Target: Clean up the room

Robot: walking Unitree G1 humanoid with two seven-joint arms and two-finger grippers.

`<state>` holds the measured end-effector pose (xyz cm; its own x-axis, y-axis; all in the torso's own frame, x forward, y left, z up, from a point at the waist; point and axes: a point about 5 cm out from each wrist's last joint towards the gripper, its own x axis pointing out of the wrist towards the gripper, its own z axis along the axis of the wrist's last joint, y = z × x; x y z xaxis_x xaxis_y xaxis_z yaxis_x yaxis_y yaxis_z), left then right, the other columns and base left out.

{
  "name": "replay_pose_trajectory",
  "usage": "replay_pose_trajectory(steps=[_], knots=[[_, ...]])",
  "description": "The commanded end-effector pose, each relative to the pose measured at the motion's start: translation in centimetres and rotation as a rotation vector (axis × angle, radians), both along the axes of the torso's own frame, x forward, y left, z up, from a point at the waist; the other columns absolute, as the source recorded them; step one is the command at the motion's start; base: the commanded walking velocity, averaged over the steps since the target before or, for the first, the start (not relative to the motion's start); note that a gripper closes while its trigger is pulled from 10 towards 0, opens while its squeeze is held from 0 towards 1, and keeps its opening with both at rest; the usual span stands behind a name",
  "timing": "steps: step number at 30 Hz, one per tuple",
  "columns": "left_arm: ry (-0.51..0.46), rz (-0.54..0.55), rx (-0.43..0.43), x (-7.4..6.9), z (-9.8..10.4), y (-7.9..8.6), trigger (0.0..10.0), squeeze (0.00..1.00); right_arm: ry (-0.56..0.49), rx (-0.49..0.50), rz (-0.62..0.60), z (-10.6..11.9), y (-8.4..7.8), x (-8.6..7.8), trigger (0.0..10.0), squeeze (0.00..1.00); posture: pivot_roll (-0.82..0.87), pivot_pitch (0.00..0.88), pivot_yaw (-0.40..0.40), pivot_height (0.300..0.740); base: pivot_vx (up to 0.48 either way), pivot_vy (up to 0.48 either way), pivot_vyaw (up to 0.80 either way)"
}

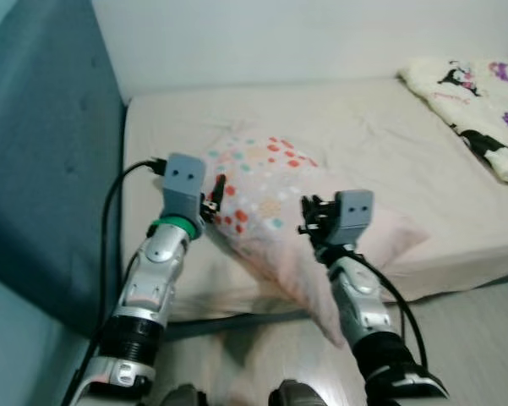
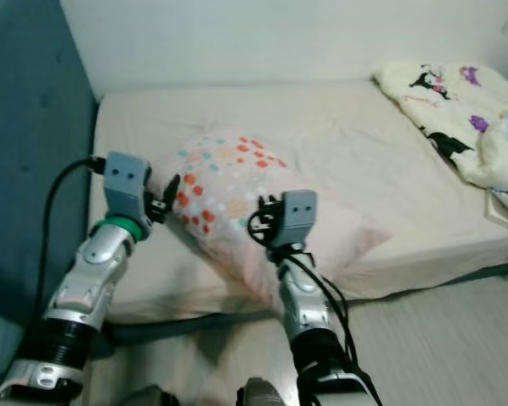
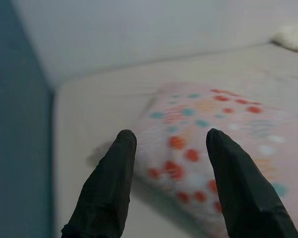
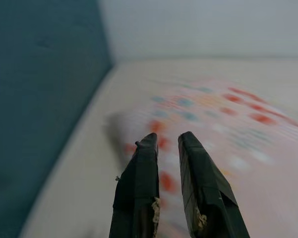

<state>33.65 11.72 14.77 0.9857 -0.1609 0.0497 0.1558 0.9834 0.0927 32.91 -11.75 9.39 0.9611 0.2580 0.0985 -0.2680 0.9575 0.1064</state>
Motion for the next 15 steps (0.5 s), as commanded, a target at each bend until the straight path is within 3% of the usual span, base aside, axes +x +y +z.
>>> replay_pose_trajectory(steps=[1, 8, 15], knots=[[0.009, -0.009, 0.004, -0.25, -0.42, -0.34, 10.0, 0.00, -0.005, -0.011, -0.011, -0.06, -0.52, -0.14, 10.0, 0.00, -0.02, 0.000, 0.020, 0.708, 0.000, 0.000, -0.54], [0.004, -0.014, 0.005, -0.28, -0.38, -0.54, 10.0, 0.00, 0.001, 0.007, -0.029, 0.05, -0.89, 0.06, 10.0, 0.00, -0.02, 0.000, 0.019, 0.708, 0.000, -0.213, -0.08], [0.019, -0.027, -0.005, -0.37, -0.61, -0.77, 10.0, 0.00, 0.011, 0.010, -0.039, -0.11, -1.13, -0.01, 10.0, 0.00, -0.02, 0.000, 0.017, 0.708, 0.000, 0.000, 0.00]])
